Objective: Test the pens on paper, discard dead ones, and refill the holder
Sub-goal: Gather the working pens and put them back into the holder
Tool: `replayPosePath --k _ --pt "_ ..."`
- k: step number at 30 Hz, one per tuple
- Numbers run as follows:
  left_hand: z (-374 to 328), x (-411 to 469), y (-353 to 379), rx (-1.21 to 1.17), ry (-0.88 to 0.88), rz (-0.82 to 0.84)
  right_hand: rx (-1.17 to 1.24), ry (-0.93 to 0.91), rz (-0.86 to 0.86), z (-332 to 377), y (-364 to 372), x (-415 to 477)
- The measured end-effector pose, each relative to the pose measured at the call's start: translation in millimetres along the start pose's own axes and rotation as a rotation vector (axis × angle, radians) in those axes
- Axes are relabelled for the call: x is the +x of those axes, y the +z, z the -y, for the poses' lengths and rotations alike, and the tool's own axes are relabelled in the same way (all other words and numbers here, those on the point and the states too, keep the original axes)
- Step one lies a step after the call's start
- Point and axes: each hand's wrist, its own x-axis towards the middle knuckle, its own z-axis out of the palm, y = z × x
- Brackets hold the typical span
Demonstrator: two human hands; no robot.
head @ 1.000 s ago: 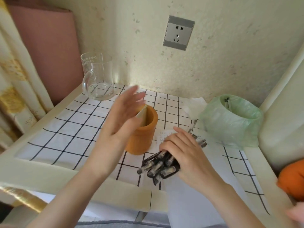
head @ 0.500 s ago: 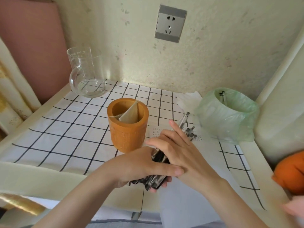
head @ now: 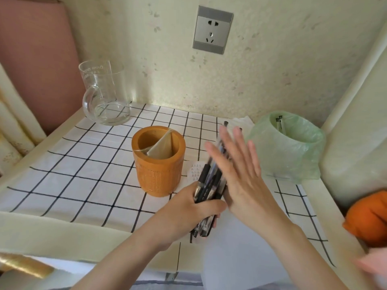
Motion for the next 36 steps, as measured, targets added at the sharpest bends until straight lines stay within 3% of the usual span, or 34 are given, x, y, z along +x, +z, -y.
replayPosePath --k 2,5,6,8,10,14,18,24,27,36 --pt "0.7 1.5 -1.5 -0.035 0.021 -0.036 0.250 0.242 -0.110 -6.8 1.2 -5.8" --pt "-1.4 3.8 -2.7 -0.030 0.075 -0.054 1.138 0.746 -0.260 -0.5 -8.7 -7.7" --pt "-0.8 4.0 -1.8 -0.014 0.092 -0.041 1.381 0.866 -0.217 3.6 -12.2 -2.8" --pt "3.9 5.2 2.6 0.026 0.120 0.002 1.587 0.887 -0.017 11.9 -18.3 5.4" --pt "9.1 6.1 7.1 0.055 0.119 0.011 1.568 0.852 0.085 20.4 -21.7 13.3" --pt "17.3 11.9 11.8 0.131 0.125 -0.081 1.586 1.019 -0.082 27.5 -12.8 19.5" --pt "30.3 23.8 9.5 0.230 0.215 -0.164 1.386 0.832 -0.200 32.0 -2.5 17.1" --pt "53.5 31.0 2.3 0.240 0.208 -0.277 1.299 0.781 -0.250 22.8 8.9 7.8" --pt "59.7 34.6 3.9 0.214 0.199 -0.232 1.253 0.779 -0.182 24.0 12.7 6.2" --pt "66.7 35.4 6.0 0.190 0.185 -0.256 1.401 1.059 0.014 28.6 26.0 -1.3"
